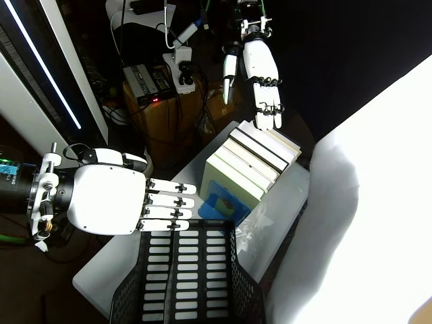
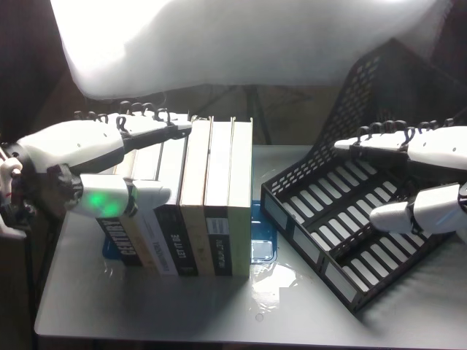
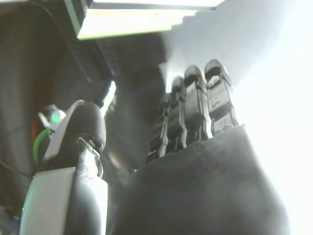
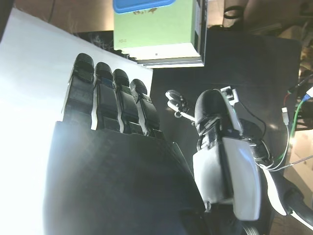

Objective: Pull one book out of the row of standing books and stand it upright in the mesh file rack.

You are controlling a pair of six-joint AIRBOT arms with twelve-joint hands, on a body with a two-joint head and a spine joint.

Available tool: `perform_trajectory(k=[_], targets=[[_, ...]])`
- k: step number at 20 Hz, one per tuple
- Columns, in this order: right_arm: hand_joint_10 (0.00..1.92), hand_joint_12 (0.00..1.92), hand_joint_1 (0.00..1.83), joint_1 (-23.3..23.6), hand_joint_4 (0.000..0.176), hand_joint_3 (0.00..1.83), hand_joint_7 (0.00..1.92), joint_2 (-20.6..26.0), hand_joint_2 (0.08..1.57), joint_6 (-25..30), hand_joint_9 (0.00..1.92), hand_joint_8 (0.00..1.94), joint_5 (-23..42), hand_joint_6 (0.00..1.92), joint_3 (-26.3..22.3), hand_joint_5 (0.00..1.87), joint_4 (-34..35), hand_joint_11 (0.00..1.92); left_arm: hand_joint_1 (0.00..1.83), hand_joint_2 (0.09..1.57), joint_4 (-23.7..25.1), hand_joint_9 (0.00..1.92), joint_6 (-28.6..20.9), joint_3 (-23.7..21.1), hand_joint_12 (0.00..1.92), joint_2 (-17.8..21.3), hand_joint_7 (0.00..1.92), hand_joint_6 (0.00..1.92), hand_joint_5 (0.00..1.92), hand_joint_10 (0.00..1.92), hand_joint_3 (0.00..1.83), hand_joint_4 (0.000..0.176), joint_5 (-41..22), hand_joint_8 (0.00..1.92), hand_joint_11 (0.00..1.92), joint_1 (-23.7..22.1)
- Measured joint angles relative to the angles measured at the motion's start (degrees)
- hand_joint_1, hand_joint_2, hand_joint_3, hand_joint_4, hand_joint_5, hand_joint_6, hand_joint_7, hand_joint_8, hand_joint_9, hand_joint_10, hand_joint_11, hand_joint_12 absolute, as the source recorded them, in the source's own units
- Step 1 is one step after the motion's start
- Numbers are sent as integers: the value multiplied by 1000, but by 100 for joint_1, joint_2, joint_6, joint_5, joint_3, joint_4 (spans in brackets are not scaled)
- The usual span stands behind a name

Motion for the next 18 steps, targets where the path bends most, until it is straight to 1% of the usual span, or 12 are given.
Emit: perform_trajectory(k=[2,3,5,7,9,10,13,14,15,16,17,18], targets=[[0,0,521,0,0,0,0,44,1241,0,0,0,81,0,-61,0,-2,0,135,1323,9,0,0,7,0,0,0,19,99,0,3,21,4,0,0,-61],[0,0,523,0,0,0,0,103,1239,-2,0,0,155,0,-118,0,15,0,95,1321,11,0,0,7,0,0,0,8,79,0,2,31,-11,0,0,-76],[0,0,545,-46,0,0,0,216,1240,-2,0,0,372,0,-236,0,197,0,90,1319,168,0,2,7,0,-4,0,6,79,0,1,31,39,0,0,-111],[0,0,405,-234,0,8,0,354,1263,-2,0,0,844,0,-372,0,490,0,17,1322,323,0,2,39,0,-44,0,10,75,0,2,43,76,0,0,-192],[0,0,303,-455,0,12,0,413,1276,0,0,0,1300,0,-428,0,817,0,30,1321,457,0,2,81,0,-59,0,19,106,0,1,38,210,0,0,-243],[0,0,293,-518,0,12,0,413,1279,-2,0,0,1456,0,-426,0,935,0,77,1312,494,0,0,87,0,-66,0,31,150,0,0,36,278,0,0,-258],[0,0,333,-592,0,6,0,404,1277,-2,0,0,1862,0,-426,0,1189,0,17,1319,979,0,2,214,0,-155,0,16,153,0,2,50,619,0,0,-385],[0,0,349,-592,0,9,0,380,1286,-4,0,0,1967,0,-420,0,1226,0,33,1323,1082,0,-2,238,0,-184,0,24,183,0,2,36,752,0,0,-413],[0,0,371,-608,0,7,0,369,1285,-2,0,0,2009,0,-420,0,1226,0,83,1314,1180,0,0,254,0,-197,0,35,228,0,0,35,828,0,0,-431],[0,0,378,-634,0,5,0,363,1284,-2,0,0,2031,0,-420,0,1222,0,109,1304,1329,0,-4,302,0,-249,0,35,254,0,0,48,931,0,0,-479],[0,0,379,-656,0,3,0,337,1280,-2,0,0,2015,0,-413,0,1244,0,112,1297,1478,0,-2,326,0,-280,0,40,274,0,0,47,1056,0,0,-516],[0,0,379,-656,0,3,0,323,1281,-2,0,0,2011,0,-409,0,1252,0,136,1285,1657,0,2,361,0,-317,0,23,327,0,0,28,1143,0,0,-538]])
